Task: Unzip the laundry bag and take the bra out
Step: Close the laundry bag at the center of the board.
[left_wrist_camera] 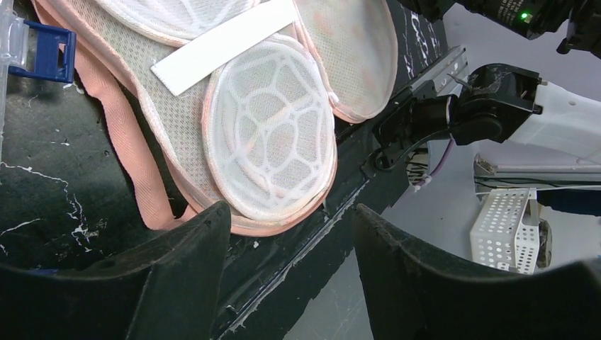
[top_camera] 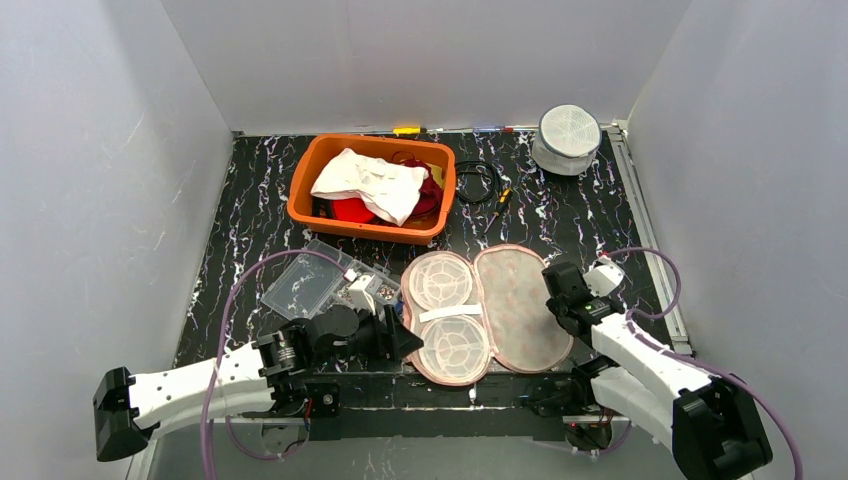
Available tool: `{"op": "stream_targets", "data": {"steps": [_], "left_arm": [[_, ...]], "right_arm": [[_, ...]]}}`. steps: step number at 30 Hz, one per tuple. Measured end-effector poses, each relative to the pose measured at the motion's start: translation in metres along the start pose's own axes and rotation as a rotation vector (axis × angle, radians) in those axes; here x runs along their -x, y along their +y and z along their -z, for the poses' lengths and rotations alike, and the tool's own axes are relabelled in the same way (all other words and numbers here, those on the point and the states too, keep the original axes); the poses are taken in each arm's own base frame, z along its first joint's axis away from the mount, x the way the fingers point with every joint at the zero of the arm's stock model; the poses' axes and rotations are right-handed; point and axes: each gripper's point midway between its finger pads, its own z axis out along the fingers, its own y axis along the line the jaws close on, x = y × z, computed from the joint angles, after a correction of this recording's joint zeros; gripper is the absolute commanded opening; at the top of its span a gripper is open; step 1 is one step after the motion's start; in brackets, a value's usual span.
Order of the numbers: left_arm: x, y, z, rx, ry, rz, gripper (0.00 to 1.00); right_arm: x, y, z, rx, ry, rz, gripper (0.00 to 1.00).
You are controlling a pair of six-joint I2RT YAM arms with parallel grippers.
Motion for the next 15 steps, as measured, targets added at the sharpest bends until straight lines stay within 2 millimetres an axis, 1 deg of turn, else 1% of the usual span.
{"op": "stream_targets", "data": {"steps": [1,4,6,10,13,15], "left_arm": [[0.0,0.0,0.0,0.001,0.0,0.0,0.61],[-0.003,0.004,-0.001,0.017,0.011,-0.004,0.61],[-0.004,0.008,-0.002,0.036,0.019,-0.011,0.61],[-0.004,0.012,-0.005,0.076,0.035,-0.036,0.61],[0.001,0.007,-0.008,0.093,0.038,-0.064,0.61],[0.007,0.002,-0.011,0.101,0.037,-0.086,0.62]], "right_arm": [[-0.001,0.0,0.0,0.005,0.004,-0.006,0.01],[-0.003,-0.001,0.005,0.019,0.019,-0.005,0.01],[-0.001,-0.001,0.012,0.039,0.025,-0.003,0.01],[0.02,0.012,0.033,0.136,-0.017,-0.017,0.01],[0.04,0.028,0.054,0.229,-0.047,-0.003,0.01],[0.049,0.036,0.066,0.274,-0.052,0.026,0.01]]}}
